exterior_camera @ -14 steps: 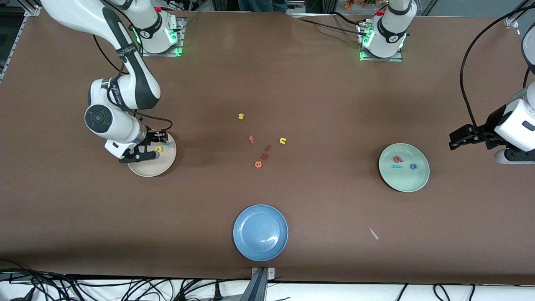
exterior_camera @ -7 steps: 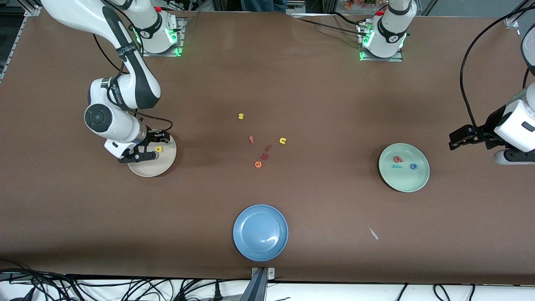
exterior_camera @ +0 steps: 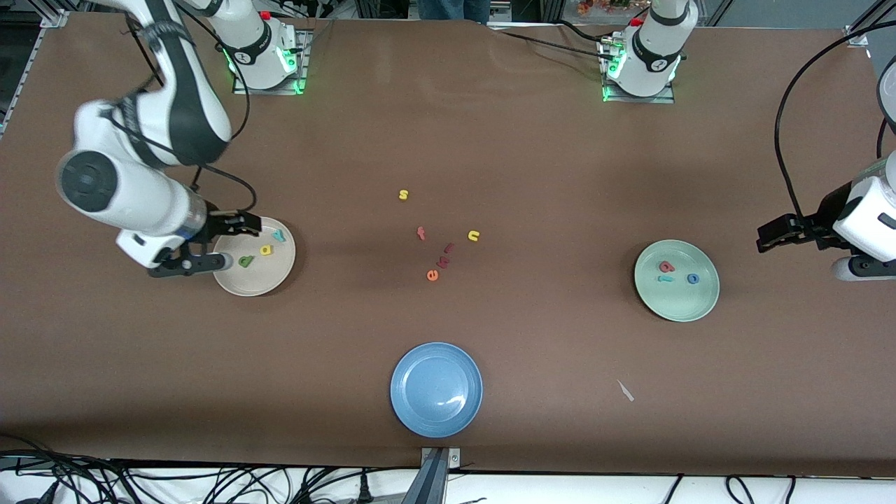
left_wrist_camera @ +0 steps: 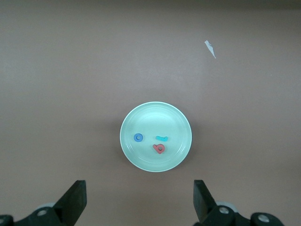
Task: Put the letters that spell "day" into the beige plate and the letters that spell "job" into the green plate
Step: 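Release the cyan y on the cream plate and lift the right gripper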
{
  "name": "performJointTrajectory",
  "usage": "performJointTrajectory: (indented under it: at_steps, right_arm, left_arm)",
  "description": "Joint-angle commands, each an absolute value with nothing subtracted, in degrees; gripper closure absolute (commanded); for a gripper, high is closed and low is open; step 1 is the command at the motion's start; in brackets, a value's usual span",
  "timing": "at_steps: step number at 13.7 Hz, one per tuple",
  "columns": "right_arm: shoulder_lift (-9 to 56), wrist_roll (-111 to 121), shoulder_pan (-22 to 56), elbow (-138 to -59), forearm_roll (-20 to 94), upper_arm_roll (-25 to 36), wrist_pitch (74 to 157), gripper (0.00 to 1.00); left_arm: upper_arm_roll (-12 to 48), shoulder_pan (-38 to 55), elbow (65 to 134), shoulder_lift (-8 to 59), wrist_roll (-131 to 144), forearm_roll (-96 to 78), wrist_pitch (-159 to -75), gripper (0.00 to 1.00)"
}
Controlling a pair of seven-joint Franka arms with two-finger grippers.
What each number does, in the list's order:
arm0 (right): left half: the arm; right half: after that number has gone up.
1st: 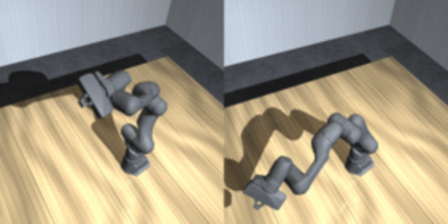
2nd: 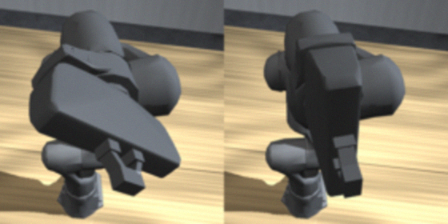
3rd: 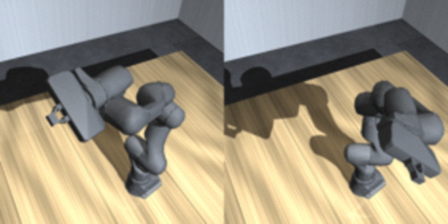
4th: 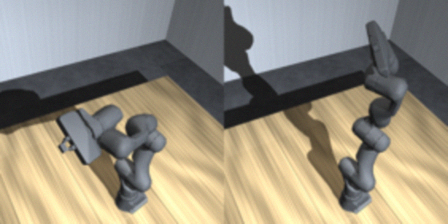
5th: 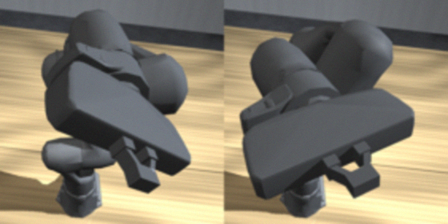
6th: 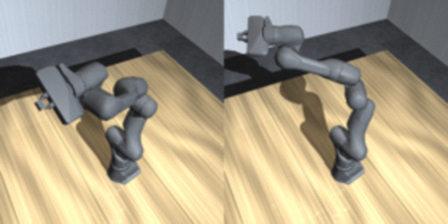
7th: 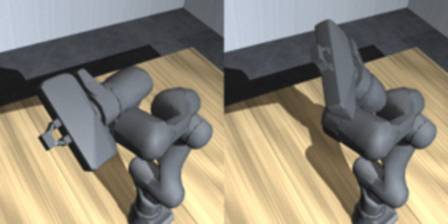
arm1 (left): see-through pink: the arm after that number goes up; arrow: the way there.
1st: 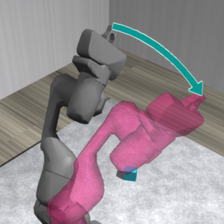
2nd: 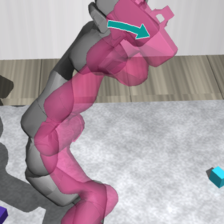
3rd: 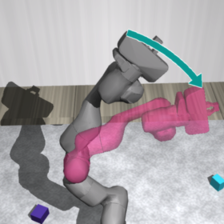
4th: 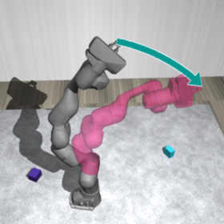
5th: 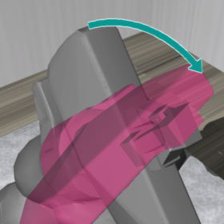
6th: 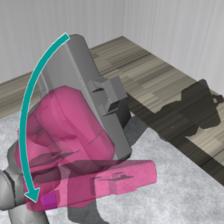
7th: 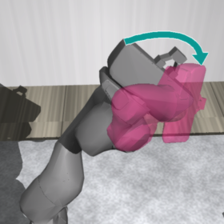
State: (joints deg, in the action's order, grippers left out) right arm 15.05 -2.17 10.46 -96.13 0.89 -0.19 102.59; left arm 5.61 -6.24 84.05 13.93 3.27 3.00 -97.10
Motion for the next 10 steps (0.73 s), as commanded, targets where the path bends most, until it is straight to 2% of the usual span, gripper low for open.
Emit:
performJointTrajectory:
  at_steps: [1, 5, 10]
  right_arm:
    - [13.4, -1.9, 10.2, -89.8, 0.7, -0.4, 95.0, 0.01]
    - [10.8, 1.7, 10.2, -84.6, 0.9, 1.7, 87.2, 0.01]
    - [9.6, 3.0, 10.2, -84.4, 1.4, 4.3, 86.3, 0.0]
  left_arm:
    - [5.7, -6.4, 83.9, 14.0, 2.2, 3.3, -97.2, 0.0]
    - [5.7, -6.4, 84.0, 14.2, 2.2, 3.3, -97.1, 0.0]
    - [5.7, -6.5, 84.0, 14.3, 2.3, 3.3, -97.1, 0.0]
